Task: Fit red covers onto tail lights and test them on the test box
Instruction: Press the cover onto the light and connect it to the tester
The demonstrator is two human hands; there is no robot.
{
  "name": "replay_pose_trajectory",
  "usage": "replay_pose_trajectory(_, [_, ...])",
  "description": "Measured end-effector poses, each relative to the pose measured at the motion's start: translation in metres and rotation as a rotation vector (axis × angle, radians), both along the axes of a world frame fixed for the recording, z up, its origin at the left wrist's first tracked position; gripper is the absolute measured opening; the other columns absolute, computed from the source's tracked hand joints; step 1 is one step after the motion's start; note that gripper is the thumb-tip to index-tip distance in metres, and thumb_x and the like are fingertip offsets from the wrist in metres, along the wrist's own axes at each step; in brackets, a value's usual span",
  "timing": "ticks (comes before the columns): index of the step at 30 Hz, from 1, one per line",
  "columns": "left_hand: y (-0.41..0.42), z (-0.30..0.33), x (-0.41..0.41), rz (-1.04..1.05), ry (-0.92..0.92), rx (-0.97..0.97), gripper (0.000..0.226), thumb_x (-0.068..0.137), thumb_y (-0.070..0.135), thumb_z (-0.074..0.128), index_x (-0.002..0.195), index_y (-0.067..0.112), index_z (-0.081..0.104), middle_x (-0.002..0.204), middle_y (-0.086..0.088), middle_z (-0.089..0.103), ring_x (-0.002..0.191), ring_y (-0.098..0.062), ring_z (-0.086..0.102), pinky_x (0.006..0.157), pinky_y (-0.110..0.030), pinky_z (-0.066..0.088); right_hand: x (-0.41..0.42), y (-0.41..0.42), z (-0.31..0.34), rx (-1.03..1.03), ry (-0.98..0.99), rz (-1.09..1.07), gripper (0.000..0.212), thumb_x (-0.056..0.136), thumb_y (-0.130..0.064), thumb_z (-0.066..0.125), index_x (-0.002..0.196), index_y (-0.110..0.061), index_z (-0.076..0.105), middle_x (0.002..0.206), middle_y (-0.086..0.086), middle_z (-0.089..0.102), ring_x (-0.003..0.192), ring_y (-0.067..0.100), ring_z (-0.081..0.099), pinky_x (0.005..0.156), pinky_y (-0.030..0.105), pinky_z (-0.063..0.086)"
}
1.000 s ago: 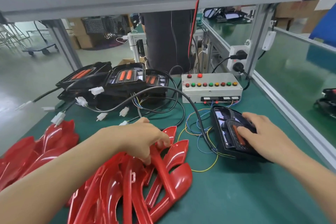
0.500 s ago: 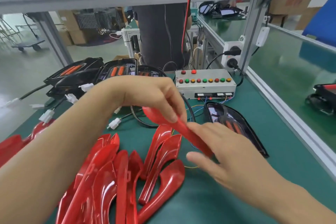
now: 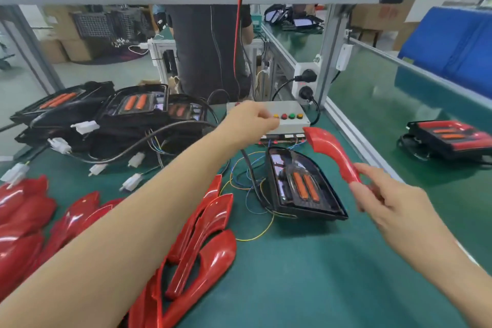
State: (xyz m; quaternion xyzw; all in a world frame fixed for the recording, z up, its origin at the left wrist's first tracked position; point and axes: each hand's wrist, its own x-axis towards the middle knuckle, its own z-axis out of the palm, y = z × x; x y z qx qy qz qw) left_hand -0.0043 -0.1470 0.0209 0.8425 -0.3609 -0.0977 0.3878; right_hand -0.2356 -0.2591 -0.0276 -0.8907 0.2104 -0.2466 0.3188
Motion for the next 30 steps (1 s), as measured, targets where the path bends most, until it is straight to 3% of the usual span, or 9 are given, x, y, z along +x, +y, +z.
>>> replay_pose_trajectory(2, [-0.010, -0.013, 0.000, 0.071, -0.079, 0.162, 0.024, 0.089, 0.024, 0.054, 0.092, 0.004, 0.068, 0.086, -0.013, 0.067, 0.078, -0.026, 0.063, 0.074, -0.031, 0.052, -0.003, -0.014, -0.006, 0.065, 0.039, -0.068, 0.014, 0.094, -0.023, 0.054, 0.102, -0.030, 0.065, 0.059, -0.011, 0.060, 0.042, 0.006, 0.042, 0.039, 0.014, 0.032])
replay_pose_trajectory(7, [-0.032, -0.042, -0.006, 0.101, 0.103, 0.320, 0.029, 0.090, 0.024, 0.052, 0.066, 0.010, 0.042, 0.059, -0.009, 0.050, 0.066, -0.036, 0.066, 0.060, -0.030, 0.051, 0.007, -0.017, -0.024, 0.070, 0.157, -0.070, 0.014, 0.095, -0.027, 0.052, 0.098, -0.028, 0.065, 0.052, -0.004, 0.059, 0.045, 0.004, 0.047, 0.042, 0.019, 0.032])
replay_pose_trajectory(11, [-0.036, -0.053, -0.009, 0.212, 0.481, 0.148, 0.020, 0.085, -0.006, 0.043, 0.068, 0.004, 0.040, 0.064, -0.012, 0.044, 0.054, -0.027, 0.052, 0.046, -0.029, 0.044, 0.021, -0.012, -0.027, -0.024, 0.224, -0.018, 0.015, 0.096, -0.032, 0.047, 0.094, -0.027, 0.061, 0.053, -0.005, 0.060, 0.057, 0.006, 0.055, 0.052, 0.021, 0.039])
replay_pose_trajectory(14, [-0.029, -0.053, -0.011, 0.276, 0.671, -0.034, 0.027, 0.081, -0.014, 0.034, 0.062, 0.005, 0.036, 0.060, -0.008, 0.035, 0.039, -0.020, 0.039, 0.035, -0.016, 0.031, 0.027, -0.009, -0.025, -0.091, 0.219, 0.026, 0.022, 0.097, -0.034, 0.045, 0.102, -0.021, 0.062, 0.054, -0.002, 0.058, 0.059, 0.009, 0.055, 0.057, 0.026, 0.041])
replay_pose_trajectory(16, [-0.023, -0.053, -0.011, 0.294, 0.793, -0.133, 0.031, 0.079, -0.017, 0.030, 0.058, 0.005, 0.035, 0.060, -0.008, 0.036, 0.036, -0.020, 0.041, 0.034, -0.016, 0.034, 0.028, -0.007, -0.022, -0.107, 0.177, 0.056, 0.021, 0.096, -0.034, 0.046, 0.102, -0.022, 0.061, 0.053, -0.005, 0.056, 0.055, 0.007, 0.054, 0.054, 0.023, 0.040])
replay_pose_trajectory(19, [-0.012, -0.050, -0.009, 0.293, 0.932, -0.222, 0.024, 0.075, -0.012, 0.035, 0.061, 0.006, 0.043, 0.062, -0.008, 0.046, 0.044, -0.023, 0.050, 0.044, -0.022, 0.046, 0.028, -0.002, -0.022, -0.119, 0.153, 0.082, 0.021, 0.096, -0.035, 0.048, 0.109, -0.026, 0.061, 0.052, -0.008, 0.056, 0.054, 0.007, 0.053, 0.052, 0.020, 0.039])
replay_pose_trajectory(23, [-0.003, -0.044, -0.012, 0.221, 1.067, -0.323, 0.016, 0.078, 0.007, 0.059, 0.062, 0.011, 0.056, 0.052, -0.006, 0.062, 0.040, -0.020, 0.059, 0.043, -0.024, 0.051, 0.023, 0.005, -0.023, -0.126, 0.146, 0.061, 0.036, 0.096, -0.037, 0.052, 0.132, -0.036, 0.054, 0.051, -0.009, 0.052, 0.052, 0.002, 0.050, 0.055, 0.015, 0.040])
replay_pose_trajectory(27, [-0.001, -0.044, -0.013, 0.154, 1.132, -0.343, 0.013, 0.079, 0.018, 0.073, 0.076, 0.008, 0.066, 0.065, -0.012, 0.071, 0.050, -0.023, 0.067, 0.048, -0.032, 0.057, 0.021, 0.008, -0.025, -0.179, 0.069, 0.041, 0.041, 0.095, -0.037, 0.055, 0.135, -0.039, 0.052, 0.082, -0.003, 0.069, 0.072, 0.018, 0.060, 0.069, 0.033, 0.048])
replay_pose_trajectory(30, [0.001, -0.043, -0.010, 0.167, 1.127, -0.283, 0.016, 0.076, 0.019, 0.076, 0.076, 0.007, 0.065, 0.062, -0.012, 0.070, 0.047, -0.022, 0.066, 0.043, -0.030, 0.054, 0.021, 0.008, -0.023, -0.164, 0.034, 0.038, 0.041, 0.092, -0.038, 0.058, 0.133, -0.039, 0.055, 0.084, -0.004, 0.071, 0.073, 0.017, 0.060, 0.069, 0.032, 0.047])
